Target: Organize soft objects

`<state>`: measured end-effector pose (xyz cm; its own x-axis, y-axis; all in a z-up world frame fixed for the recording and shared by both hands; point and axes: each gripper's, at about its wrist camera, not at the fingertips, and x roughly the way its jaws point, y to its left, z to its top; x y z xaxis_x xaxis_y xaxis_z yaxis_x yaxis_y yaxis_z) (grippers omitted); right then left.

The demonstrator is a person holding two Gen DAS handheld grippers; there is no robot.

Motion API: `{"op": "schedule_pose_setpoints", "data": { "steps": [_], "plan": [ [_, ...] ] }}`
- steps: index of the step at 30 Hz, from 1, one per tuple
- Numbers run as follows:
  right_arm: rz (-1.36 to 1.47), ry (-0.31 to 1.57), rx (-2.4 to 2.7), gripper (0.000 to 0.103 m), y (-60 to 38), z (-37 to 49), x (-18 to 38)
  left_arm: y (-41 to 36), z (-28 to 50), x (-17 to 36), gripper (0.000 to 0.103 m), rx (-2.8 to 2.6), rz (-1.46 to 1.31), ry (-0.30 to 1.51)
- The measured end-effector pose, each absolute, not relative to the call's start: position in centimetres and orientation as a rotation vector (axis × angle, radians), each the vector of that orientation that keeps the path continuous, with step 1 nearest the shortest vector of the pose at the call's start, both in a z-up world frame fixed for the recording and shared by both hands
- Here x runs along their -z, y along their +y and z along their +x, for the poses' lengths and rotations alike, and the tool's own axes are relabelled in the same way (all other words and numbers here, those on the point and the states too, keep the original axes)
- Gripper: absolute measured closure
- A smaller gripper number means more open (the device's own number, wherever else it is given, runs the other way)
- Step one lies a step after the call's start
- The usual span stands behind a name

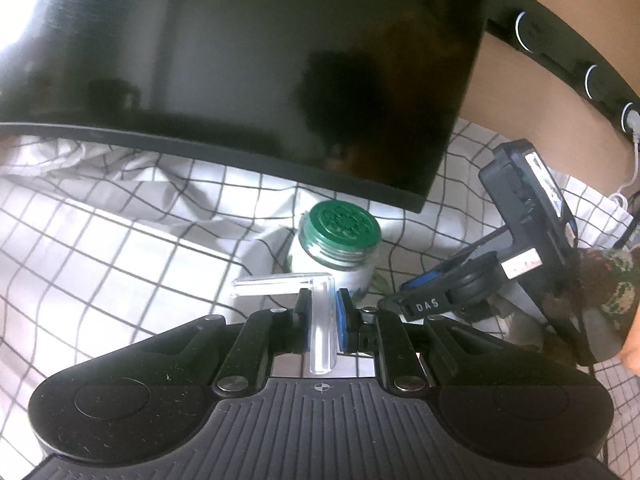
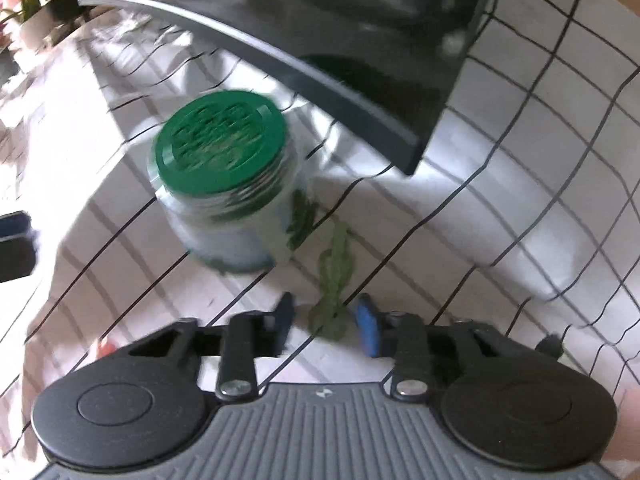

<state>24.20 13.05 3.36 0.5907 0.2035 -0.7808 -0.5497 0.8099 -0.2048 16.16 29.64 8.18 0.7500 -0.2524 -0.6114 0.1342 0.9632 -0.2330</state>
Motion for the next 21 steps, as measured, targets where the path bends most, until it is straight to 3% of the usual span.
{"op": "schedule_pose_setpoints", "data": {
  "steps": [5,6,7,21],
  "plan": [
    [-0.512,0.828,-0.439,0.084,13.3,22.5,-2.9,28.7,16.1,-8.2,0.088,0.229,-0.176,0.693],
    [-0.507,0.831,-0.436,0.088,13.3,22.2,-2.9,28.5,16.0,-8.3,0.088,0.231,-0.174,0.691],
    [-0.497,0.830,-0.435,0.103,13.1,22.0,-3.1,28.3,16.0,-8.5,0.088,0.232,-0.170,0.689],
    [-0.385,0.792,-0.511,0.102,10.2,20.2,-6.3,26.4,15.3,-8.7,0.088,0.250,-0.165,0.685]
  ]
}}
